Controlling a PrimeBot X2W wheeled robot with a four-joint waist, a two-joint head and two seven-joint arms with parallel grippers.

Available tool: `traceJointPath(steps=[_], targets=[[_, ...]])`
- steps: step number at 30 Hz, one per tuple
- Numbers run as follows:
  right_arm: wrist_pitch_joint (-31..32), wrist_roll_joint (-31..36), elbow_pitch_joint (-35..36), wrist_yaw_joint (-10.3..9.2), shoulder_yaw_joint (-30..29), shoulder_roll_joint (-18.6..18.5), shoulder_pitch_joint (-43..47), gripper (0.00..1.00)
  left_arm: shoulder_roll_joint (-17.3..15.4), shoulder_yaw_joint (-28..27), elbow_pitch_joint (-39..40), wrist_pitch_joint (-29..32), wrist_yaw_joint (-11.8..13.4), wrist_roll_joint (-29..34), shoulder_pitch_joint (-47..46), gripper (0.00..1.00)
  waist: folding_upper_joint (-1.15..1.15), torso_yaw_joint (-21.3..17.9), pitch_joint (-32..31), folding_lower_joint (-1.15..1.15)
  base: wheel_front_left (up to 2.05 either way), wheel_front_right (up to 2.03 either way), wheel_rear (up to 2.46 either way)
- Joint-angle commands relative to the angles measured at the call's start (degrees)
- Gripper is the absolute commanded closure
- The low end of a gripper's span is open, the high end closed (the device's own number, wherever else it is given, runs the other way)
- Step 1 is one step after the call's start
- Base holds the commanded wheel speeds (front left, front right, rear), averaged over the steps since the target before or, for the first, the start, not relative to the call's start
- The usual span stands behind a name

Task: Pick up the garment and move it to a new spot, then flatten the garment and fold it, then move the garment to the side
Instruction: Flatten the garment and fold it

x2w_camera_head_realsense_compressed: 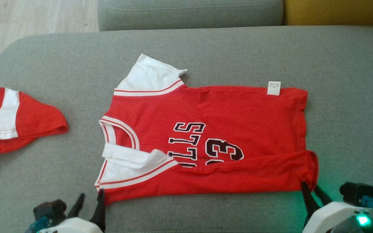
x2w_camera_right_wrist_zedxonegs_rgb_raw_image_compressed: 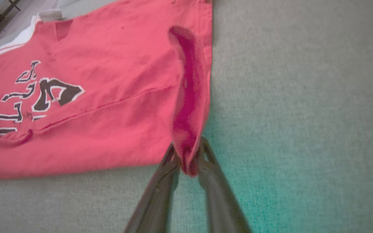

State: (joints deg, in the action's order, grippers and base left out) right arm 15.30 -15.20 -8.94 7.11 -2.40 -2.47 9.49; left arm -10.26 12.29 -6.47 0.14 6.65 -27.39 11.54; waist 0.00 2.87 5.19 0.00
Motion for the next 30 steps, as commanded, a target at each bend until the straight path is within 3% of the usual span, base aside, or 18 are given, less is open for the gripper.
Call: traceJointPath(steps=[1, 12, 21, 30], targets=[[-1.71, 0.18, 3.16, 0.37, 1.52, -0.48, -2.35, 0.0, -1.13, -2.23, 1.7, -1.25, 0.83, 0.51, -2.6, 0.0, 0.0, -0.23, -0.16, 0.0, 0.0, 0.0, 0.0], [-10.91, 5.62, 12.35, 0.37, 2.82, -0.44, -7.0, 0.0, -2.23, -2.86, 6.32, -10.0, 3.86, 6.77, -7.83, 0.0, 0.0, -0.66, -1.56, 0.0, 0.0, 0.0, 0.0], [-9.72, 6.78, 19.32, 0.37, 4.25, -0.42, -6.38, 0.0, -3.84, -0.98, 11.48, -9.28, 5.3, 10.76, -9.62, 0.0, 0.0, -1.39, -2.77, 0.0, 0.0, 0.0, 0.0], [-9.03, 6.37, 20.16, 0.37, 4.21, -0.42, -5.82, 0.0, -3.88, -0.91, 11.52, -8.58, 5.7, 10.09, -9.07, 0.0, 0.0, -1.55, -2.08, 0.0, 0.0, 0.0, 0.0]])
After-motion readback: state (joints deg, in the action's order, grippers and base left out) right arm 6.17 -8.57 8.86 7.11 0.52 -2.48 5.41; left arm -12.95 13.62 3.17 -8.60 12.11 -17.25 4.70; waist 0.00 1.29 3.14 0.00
